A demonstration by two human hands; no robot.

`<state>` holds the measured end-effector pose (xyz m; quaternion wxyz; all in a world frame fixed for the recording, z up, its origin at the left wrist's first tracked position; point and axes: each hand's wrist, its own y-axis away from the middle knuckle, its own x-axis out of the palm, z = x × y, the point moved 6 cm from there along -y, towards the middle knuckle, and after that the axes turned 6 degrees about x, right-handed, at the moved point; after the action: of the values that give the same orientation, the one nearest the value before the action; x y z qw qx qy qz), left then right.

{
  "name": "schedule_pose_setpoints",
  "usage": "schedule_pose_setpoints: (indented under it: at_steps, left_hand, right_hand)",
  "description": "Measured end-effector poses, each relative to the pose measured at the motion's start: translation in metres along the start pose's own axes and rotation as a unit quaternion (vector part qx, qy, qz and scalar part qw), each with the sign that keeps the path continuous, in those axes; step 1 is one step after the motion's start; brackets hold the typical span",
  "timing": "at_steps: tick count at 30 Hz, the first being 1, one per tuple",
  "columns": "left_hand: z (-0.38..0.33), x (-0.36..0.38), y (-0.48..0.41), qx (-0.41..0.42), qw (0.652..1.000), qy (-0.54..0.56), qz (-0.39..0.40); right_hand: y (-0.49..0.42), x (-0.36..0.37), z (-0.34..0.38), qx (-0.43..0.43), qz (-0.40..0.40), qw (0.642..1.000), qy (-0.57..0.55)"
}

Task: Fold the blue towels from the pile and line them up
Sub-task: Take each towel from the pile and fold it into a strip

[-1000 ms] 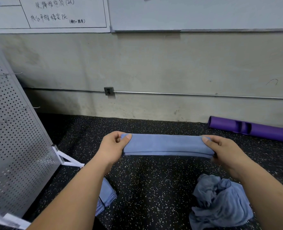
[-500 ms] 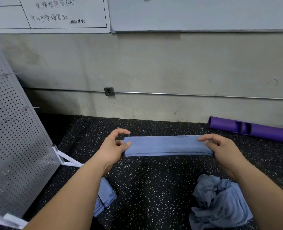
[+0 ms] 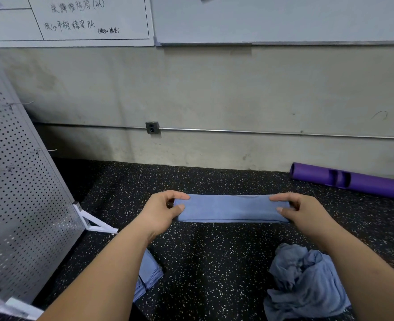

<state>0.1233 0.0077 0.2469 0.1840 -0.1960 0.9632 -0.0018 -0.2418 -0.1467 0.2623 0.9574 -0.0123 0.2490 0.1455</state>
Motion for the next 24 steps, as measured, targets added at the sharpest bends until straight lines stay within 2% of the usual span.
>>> schedule_pose_setpoints:
  at_steps: [12, 17, 24]
  left_hand:
    - [-0.027, 0.03, 0.009, 0.016, 0.998, -0.054, -0.02]
    - [-0.038, 0.049, 0.014, 0.006, 0.999, -0.043, -0.026]
    - [-0.051, 0.071, 0.02, 0.048, 0.997, -0.051, -0.035]
  right_hand:
    - [0.009, 0.021, 0.025, -0.013, -0.049, 0.994, 0.101]
    - [0.023, 0.041, 0.043, -0.004, -0.078, 0.994, 0.07]
    - [0.041, 0.076, 0.063, -0.021, -0.08, 0.997, -0.002]
